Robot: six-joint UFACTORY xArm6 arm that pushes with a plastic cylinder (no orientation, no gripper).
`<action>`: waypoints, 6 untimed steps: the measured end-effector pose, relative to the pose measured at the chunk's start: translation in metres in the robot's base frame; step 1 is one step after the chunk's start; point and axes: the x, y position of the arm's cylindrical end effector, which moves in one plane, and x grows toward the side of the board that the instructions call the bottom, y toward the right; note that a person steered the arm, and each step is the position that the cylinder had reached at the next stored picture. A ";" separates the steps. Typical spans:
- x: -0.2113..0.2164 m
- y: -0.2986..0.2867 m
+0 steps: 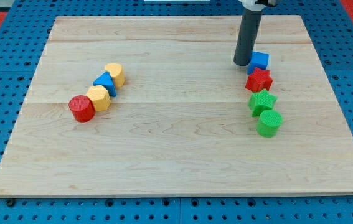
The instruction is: Push the yellow heart above the blue cube
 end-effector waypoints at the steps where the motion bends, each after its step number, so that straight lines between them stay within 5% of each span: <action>1: -0.002 -0.006; 4: -0.055 -0.315; 6: 0.056 -0.343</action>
